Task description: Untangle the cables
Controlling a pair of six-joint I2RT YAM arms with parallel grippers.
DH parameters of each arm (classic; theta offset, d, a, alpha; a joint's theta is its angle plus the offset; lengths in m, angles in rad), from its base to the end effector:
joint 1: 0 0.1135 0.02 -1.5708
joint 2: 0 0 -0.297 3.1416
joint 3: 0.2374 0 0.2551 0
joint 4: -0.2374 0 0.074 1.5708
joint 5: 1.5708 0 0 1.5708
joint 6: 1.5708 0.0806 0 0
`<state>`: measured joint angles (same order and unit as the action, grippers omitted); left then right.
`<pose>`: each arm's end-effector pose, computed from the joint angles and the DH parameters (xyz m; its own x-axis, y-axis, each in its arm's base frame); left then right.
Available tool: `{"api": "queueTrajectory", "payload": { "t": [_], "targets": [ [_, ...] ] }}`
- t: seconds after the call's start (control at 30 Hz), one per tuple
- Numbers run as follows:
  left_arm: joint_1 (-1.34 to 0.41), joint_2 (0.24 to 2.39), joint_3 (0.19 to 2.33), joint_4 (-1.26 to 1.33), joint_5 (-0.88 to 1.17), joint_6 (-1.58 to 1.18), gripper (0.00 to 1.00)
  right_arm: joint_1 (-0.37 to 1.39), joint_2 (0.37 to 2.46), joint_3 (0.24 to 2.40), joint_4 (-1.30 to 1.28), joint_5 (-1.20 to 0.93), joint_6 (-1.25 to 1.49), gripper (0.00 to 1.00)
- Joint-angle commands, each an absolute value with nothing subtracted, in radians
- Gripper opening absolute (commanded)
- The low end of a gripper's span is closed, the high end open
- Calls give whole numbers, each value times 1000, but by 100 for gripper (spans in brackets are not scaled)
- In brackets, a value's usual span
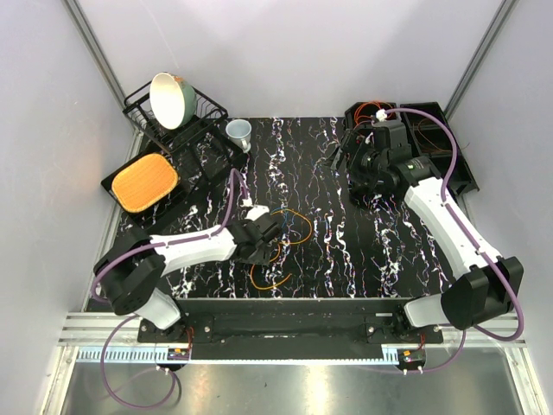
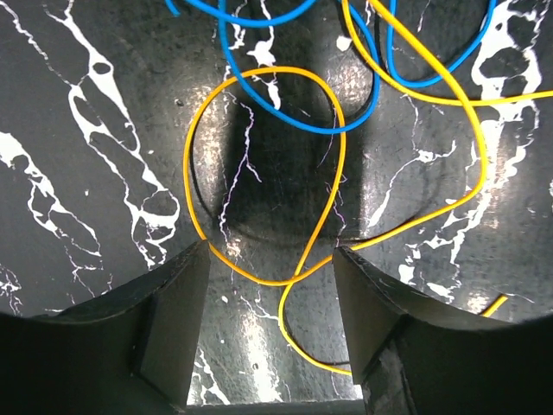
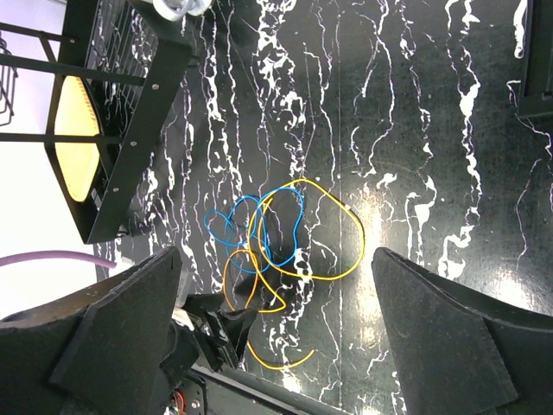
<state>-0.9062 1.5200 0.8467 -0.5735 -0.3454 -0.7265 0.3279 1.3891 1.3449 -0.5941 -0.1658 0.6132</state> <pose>0.1966 -0.2066 0.1604 -0.8849 0.1160 -0.4512 0.1156 0.9929 0.0284 0.3176 0.1221 0.3631 -0.7163 0.3559 -0.6002 -0.0378 0.8391 0.5426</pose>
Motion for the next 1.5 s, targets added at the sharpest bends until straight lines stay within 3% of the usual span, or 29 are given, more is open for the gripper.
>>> {"api": "queueTrajectory", "payload": {
  "t": [0.0, 0.13, 0.27, 0.3, 0.5, 0.7, 0.93, 1.03, 1.1, 1.17, 1.2, 1.23, 1.3, 1.47],
  "targets": [
    [-919, 1552, 891, -532, -376, -687, 62, 339, 1390, 1333, -557, -140, 621, 97],
    [-919, 1582, 893, -520, -362, -676, 56, 342, 1397, 1331, -554, -141, 621, 97],
    [-920, 1588, 881, -512, -360, -680, 41, 345, 1404, 1331, -548, -143, 623, 97],
    [-919, 1594, 879, -512, -360, -680, 29, 345, 1405, 1333, -545, -143, 621, 97],
    [-919, 1603, 882, -509, -370, -669, 1, 348, 1410, 1338, -545, -146, 624, 97],
    [-917, 1481, 1063, -693, -413, -611, 0, 353, 1390, 1356, -555, -155, 627, 97],
    [-908, 1293, 1631, -1009, -413, -505, 0, 356, 1345, 1381, -572, -158, 632, 97],
    [-907, 1249, 1712, -1026, -393, -469, 0, 357, 1328, 1381, -569, -178, 637, 97],
    [-907, 1218, 1694, -1026, -393, -465, 15, 364, 1330, 1378, -571, -213, 638, 97],
    [-907, 1194, 1617, -1025, -413, -466, 42, 374, 1339, 1368, -571, -232, 640, 97],
    [-904, 1162, 1580, -1023, -425, -466, 66, 397, 1341, 1353, -571, -241, 638, 97],
    [-900, 1145, 1503, -1023, -446, -471, 74, 411, 1344, 1344, -571, -242, 634, 97],
    [-865, 1103, 1422, -1014, -448, -480, 87, 464, 1359, 1319, -572, -241, 629, 97],
    [-733, 971, 1178, -982, -368, -468, 91, 593, 1442, 1286, -572, -212, 600, 95]
  ]
}}
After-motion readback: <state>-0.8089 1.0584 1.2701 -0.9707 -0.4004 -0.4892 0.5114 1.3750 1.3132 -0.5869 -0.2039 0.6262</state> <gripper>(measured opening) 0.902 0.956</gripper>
